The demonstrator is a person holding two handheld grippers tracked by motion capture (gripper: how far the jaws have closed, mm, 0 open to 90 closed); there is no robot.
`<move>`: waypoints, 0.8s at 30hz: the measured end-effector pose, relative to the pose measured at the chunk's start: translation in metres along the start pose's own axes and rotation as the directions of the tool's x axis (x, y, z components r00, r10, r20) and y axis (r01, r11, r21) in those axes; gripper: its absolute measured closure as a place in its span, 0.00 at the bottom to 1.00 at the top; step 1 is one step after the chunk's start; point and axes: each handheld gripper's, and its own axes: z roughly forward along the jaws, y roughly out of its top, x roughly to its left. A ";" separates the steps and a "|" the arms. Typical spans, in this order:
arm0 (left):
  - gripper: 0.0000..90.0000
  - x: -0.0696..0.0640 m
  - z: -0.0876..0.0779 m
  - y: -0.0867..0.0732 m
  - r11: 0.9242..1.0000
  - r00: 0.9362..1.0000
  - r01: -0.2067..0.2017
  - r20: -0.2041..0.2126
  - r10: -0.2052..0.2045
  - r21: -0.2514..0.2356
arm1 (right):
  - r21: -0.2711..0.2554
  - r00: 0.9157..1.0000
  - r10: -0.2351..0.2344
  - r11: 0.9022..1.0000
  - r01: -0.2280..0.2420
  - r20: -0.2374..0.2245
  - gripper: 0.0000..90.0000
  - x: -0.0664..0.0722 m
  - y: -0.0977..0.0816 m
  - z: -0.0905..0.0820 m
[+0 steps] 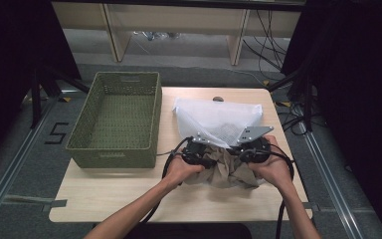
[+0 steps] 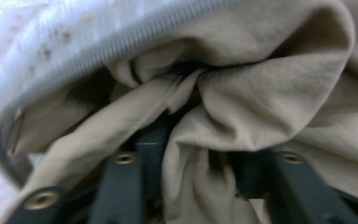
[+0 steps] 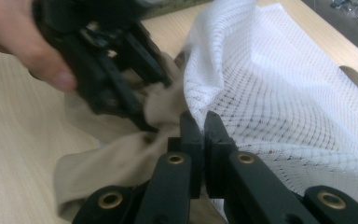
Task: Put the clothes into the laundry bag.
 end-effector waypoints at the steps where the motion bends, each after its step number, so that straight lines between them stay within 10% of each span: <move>1: 0.56 -0.002 -0.005 -0.001 1.000 1.000 -0.024 -0.008 0.024 0.008 | -0.002 1.000 -0.009 1.000 0.009 -0.003 1.00 -0.001 -0.001 0.001; 6: 0.29 -0.010 -0.035 -0.005 0.996 0.994 -0.089 -0.061 0.089 0.004 | 0.003 1.000 -0.004 1.000 0.004 -0.005 1.00 -0.001 0.001 -0.001; 11: 0.17 -0.005 -0.065 -0.023 0.978 0.967 -0.203 -0.146 0.209 0.054 | 0.005 1.000 -0.009 1.000 0.009 -0.012 1.00 0.001 0.001 0.001; 16: 0.19 0.011 -0.037 -0.042 0.974 0.975 -0.152 -0.136 0.176 0.171 | 0.006 1.000 -0.013 1.000 0.013 -0.010 1.00 0.003 0.003 0.002; 20: 0.74 0.004 -0.030 -0.036 0.957 0.961 -0.261 -0.060 0.270 0.125 | 0.007 1.000 -0.022 1.000 0.022 -0.019 1.00 0.003 0.003 0.003; 24: 0.94 -0.011 -0.029 -0.023 0.970 0.971 -0.238 0.011 0.238 0.041 | 0.008 1.000 -0.014 1.000 0.014 -0.012 1.00 0.005 0.004 0.003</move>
